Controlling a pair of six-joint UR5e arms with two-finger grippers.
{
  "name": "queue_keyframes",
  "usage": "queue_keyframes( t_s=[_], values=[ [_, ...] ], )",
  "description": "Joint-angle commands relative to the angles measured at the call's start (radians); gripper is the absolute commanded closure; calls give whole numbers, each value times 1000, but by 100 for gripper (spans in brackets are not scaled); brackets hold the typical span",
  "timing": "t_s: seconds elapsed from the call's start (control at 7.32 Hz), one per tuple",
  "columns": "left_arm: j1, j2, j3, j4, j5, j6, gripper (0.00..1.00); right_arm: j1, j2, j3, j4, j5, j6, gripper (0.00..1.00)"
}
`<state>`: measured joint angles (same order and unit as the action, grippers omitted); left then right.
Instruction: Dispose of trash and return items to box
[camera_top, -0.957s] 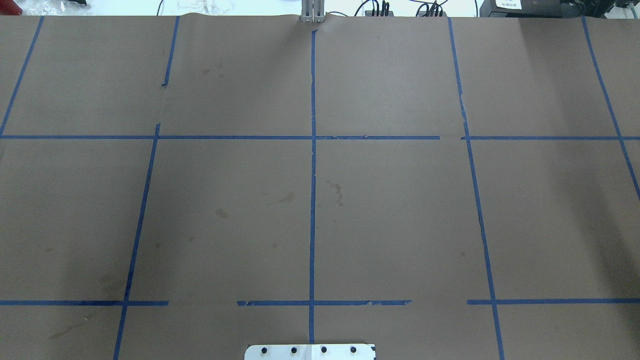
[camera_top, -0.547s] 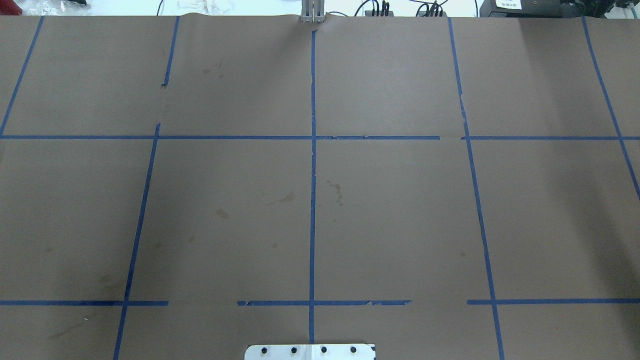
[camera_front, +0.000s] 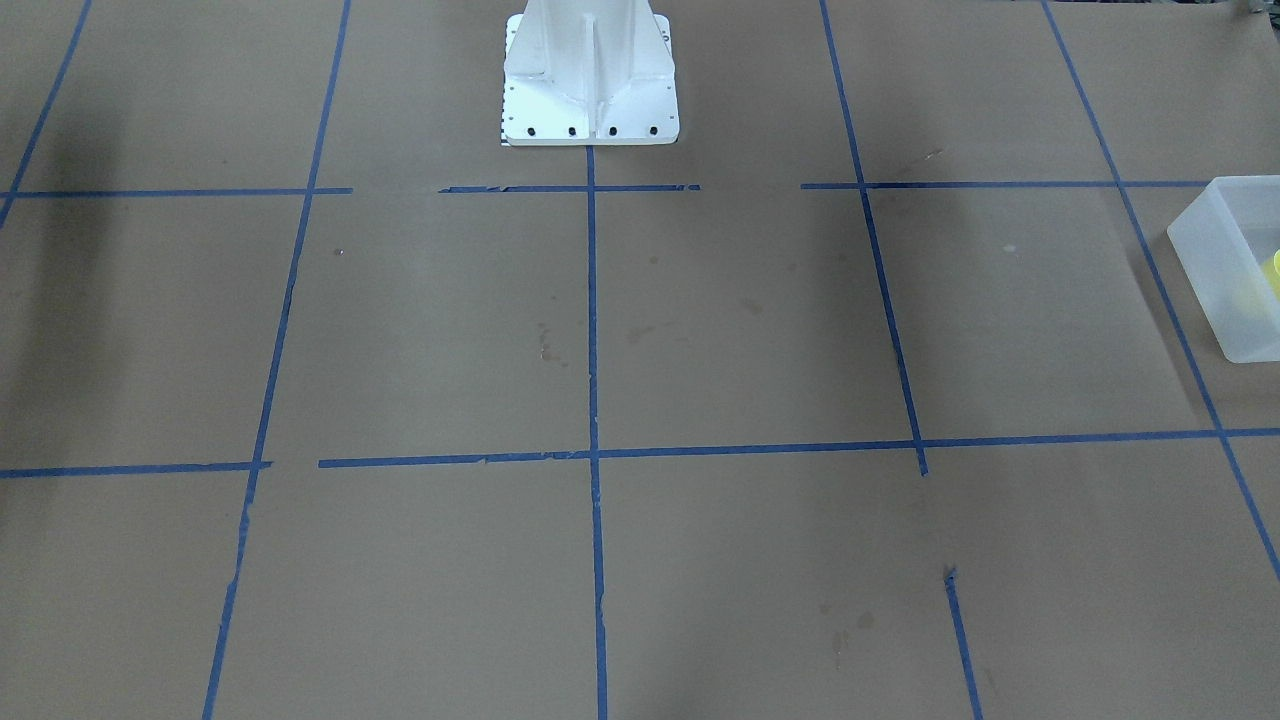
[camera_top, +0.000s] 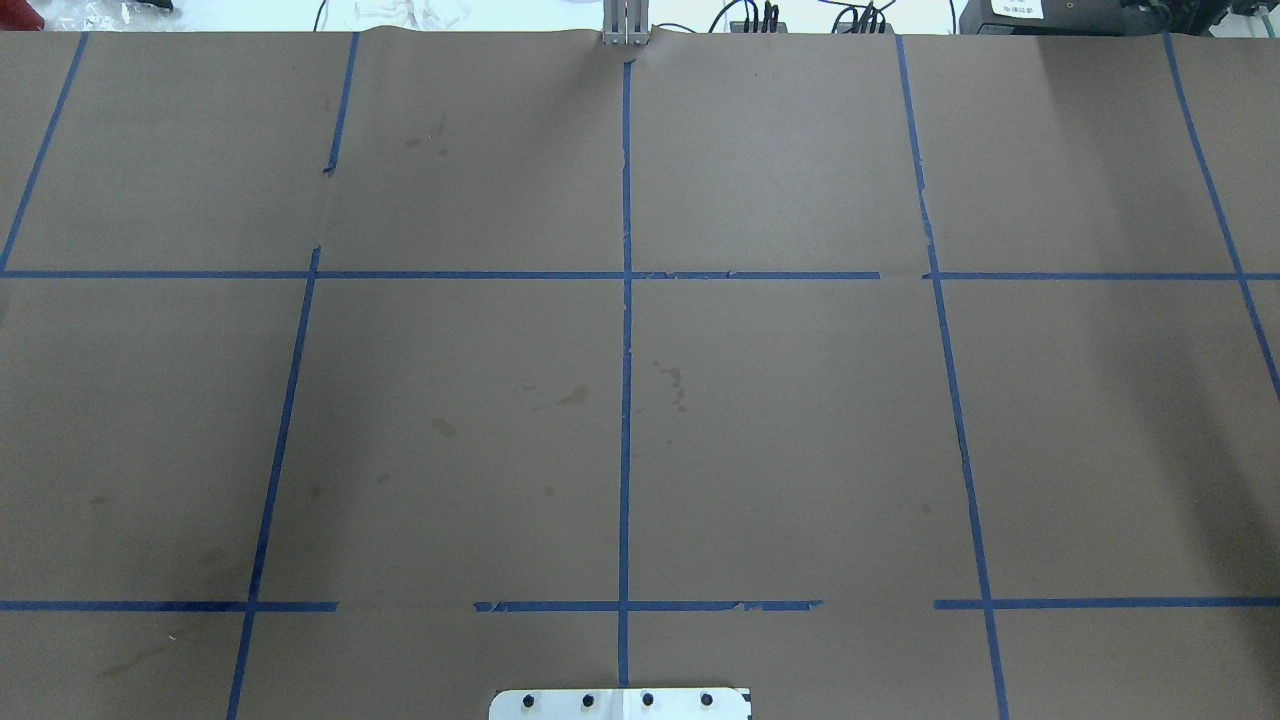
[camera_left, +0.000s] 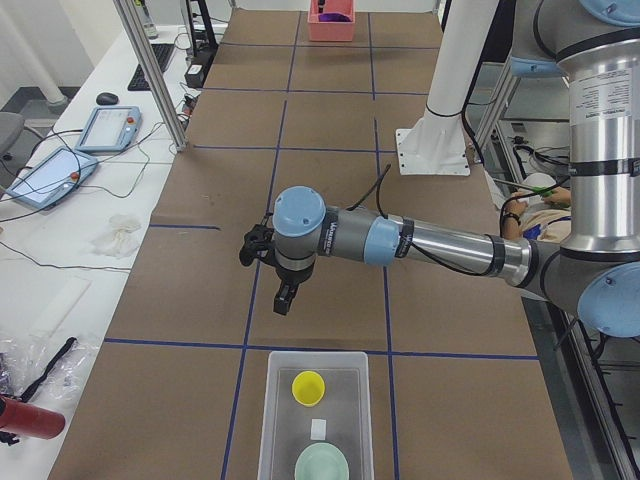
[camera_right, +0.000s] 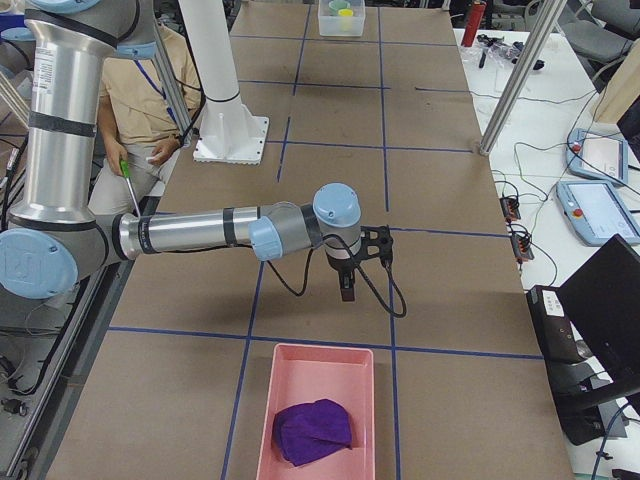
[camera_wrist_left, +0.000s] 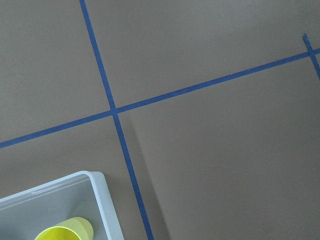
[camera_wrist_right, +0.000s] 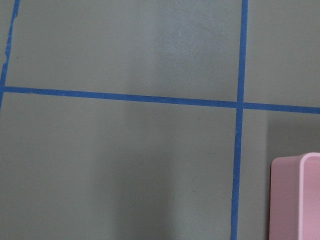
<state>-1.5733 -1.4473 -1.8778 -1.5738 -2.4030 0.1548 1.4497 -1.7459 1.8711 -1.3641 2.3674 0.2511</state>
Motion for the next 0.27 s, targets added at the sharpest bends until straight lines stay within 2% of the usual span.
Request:
queue_keyframes(
  t_s=[0.0,0.14],
  values=[
    [-2,-12,31,6,124,-1,0,-30,2,-6,0,-16,-3,0],
    [-4,-4,34,8,133,-1,0,-34,-6,-6,-1,-17,-12,0]
  ],
)
